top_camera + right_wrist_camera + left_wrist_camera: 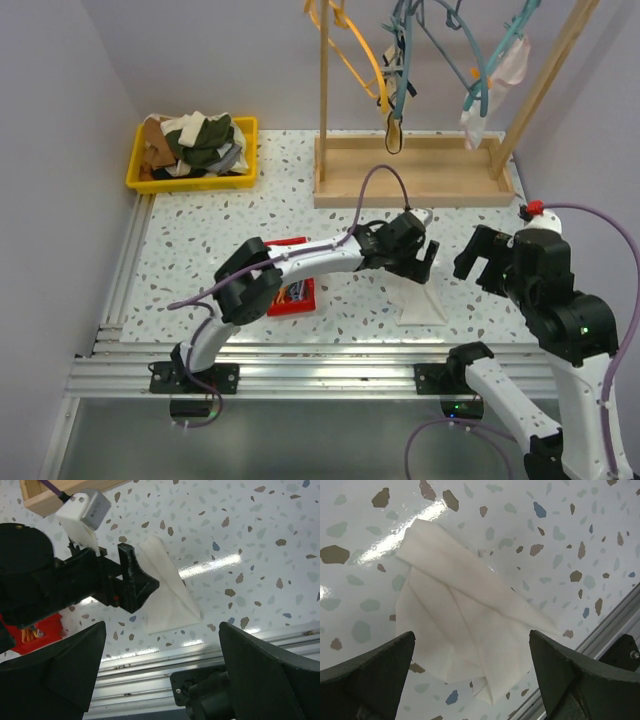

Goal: Remove the underwear clipped to the hanger

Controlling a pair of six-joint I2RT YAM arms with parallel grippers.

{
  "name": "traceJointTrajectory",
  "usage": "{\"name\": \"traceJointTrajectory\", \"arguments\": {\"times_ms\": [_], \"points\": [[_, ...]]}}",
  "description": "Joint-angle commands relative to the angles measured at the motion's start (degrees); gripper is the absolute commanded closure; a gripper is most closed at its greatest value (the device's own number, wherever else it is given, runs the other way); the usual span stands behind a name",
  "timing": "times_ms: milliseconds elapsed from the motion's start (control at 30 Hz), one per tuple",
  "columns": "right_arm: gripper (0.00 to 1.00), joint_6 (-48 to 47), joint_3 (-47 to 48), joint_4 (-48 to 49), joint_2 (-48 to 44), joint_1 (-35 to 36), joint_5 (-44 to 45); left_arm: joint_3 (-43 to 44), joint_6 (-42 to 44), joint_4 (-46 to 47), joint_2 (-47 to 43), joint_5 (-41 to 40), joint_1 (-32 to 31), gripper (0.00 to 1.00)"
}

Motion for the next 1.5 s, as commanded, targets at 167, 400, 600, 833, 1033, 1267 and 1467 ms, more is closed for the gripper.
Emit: {"name": "traceJointTrajectory", "arguments": {"times_ms": [167,400,600,833,1033,1267,1467], "points": [[0.02,2.5,5.1,-6.0,-1.7,0.1,3.8,5.7,4.6,-4.3,8.6,-12.3,-4.7,0.0],[0.04,2.4,5.7,-6.2,-1.7,0.1,2.7,5.1,9.4,-2.1,11.1,-15.8,-6.6,0.13],[0.15,1.3,5.2,-5.5,-1.8,0.1,1.4,2.3,10.8,-1.8,12.7,-17.4,-8.3,0.94],[0.21,1.2,2.7,-2.1,-1.4,0.1,-1.0,-6.8,9.1,0.0,-4.4,-25.4,-8.2,1.0],[0.25,0.5,0.2,1.3,-0.4,0.1,-4.0,-15.9,4.2,0.3,-24.7,-25.5,1.1,1.0],[0.32,-0.4,-1.8,4.3,1.1,0.1,-9.0,-28.3,3.3,0.8,-38.6,-19.4,23.5,1.0],[0.32,-0.5,-3.1,6.3,1.2,0.1,-11.6,-20.2,11.3,2.3,-33.6,-14.9,43.1,1.0]]}}
